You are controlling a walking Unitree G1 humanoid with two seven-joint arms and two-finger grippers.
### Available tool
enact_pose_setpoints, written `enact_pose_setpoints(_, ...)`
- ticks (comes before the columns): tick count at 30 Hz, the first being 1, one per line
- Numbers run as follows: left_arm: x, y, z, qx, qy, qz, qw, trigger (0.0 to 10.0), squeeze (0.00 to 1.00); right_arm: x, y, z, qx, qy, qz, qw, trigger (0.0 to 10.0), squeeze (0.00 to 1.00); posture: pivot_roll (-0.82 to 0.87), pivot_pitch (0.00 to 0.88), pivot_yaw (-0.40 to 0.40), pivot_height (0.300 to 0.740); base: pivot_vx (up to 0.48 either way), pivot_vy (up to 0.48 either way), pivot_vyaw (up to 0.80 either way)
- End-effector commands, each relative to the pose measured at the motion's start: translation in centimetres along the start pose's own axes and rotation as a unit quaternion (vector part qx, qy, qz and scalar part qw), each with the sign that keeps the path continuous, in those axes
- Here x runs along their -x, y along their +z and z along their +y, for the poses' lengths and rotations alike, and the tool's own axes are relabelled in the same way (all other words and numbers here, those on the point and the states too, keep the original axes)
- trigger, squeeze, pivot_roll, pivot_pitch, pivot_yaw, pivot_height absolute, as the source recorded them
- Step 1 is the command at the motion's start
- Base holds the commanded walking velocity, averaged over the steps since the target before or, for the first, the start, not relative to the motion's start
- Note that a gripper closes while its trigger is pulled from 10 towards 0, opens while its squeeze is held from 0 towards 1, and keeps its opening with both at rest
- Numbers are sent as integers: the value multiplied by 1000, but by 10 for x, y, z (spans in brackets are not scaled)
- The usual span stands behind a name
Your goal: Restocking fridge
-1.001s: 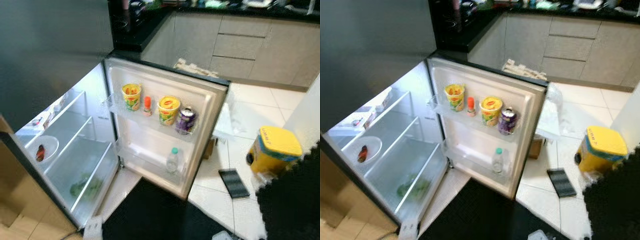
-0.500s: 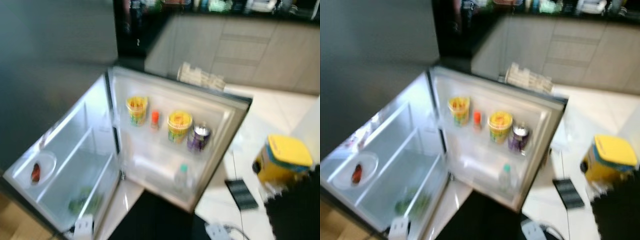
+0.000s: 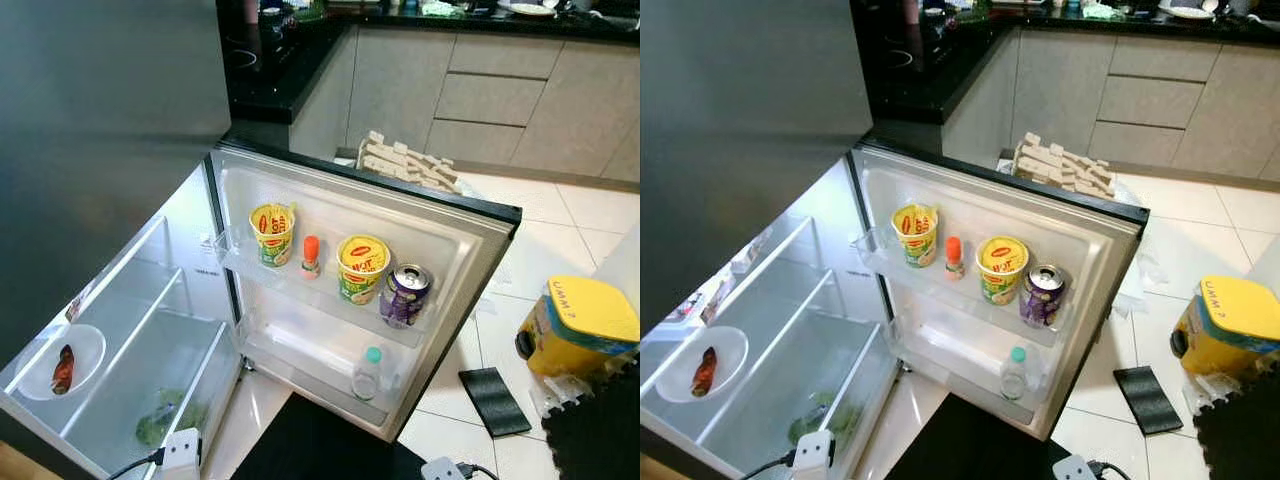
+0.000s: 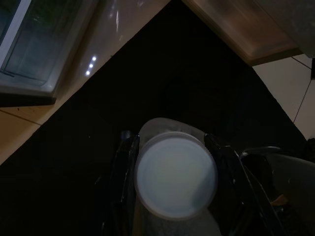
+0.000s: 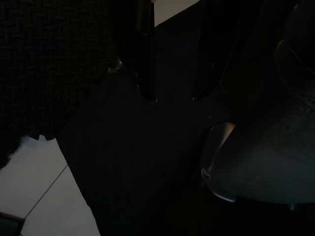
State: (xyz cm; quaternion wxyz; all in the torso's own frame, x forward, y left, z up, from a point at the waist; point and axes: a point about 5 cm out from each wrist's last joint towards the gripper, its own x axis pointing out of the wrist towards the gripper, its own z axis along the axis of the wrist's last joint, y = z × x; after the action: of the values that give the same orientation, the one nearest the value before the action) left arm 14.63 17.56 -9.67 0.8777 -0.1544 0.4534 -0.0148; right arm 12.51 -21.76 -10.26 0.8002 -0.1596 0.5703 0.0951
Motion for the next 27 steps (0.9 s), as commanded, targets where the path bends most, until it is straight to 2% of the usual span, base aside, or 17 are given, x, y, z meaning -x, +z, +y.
enact_pose_setpoints(1, 3, -10, 1, -4, -5, 19, 1000, 10000, 0, 0, -3, 0, -6, 1, 6, 1000, 10000, 0, -55, 0, 10, 740, 0, -296, 0)
enact_pose_setpoints(7, 2, -8, 0, 0, -10, 16, 1000, 10000, 0, 0, -3, 1, -6, 1, 4, 1000, 10000, 0, -56, 0, 12, 740, 0, -470, 0)
enact_pose_setpoints(9, 2, -7, 0, 5, -7, 11, 1000, 10000, 0, 0, -3, 1, -7, 1, 5, 1000, 10000, 0, -56, 0, 12, 740, 0, 0, 0)
enact_pose_setpoints(16, 1, -1, 0, 5, -7, 1, 1000, 10000, 0, 0, -3, 1, -6, 0, 8, 1000, 10000, 0, -56, 0, 12, 740, 0, 0, -776)
enact_pose_setpoints(27, 1, -2, 2, -2, 1, 4, 1000, 10000, 0, 0, -3, 1, -6, 0, 4, 1000, 10000, 0, -56, 0, 12, 740, 0, 0, 0)
